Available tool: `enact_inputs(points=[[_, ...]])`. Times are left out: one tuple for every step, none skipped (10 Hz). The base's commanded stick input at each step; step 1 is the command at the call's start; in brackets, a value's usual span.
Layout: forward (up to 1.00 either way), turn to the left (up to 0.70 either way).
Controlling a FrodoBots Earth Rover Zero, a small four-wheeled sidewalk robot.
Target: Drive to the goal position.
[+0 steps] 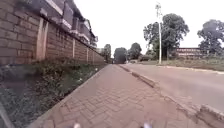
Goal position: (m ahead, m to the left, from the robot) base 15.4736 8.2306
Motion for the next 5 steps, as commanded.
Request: enact_inputs(points=[[0.50,-0.50],[0.50,-0.48],[0.50,-0.23],[0.50,0.00],[0.50,0.00]])
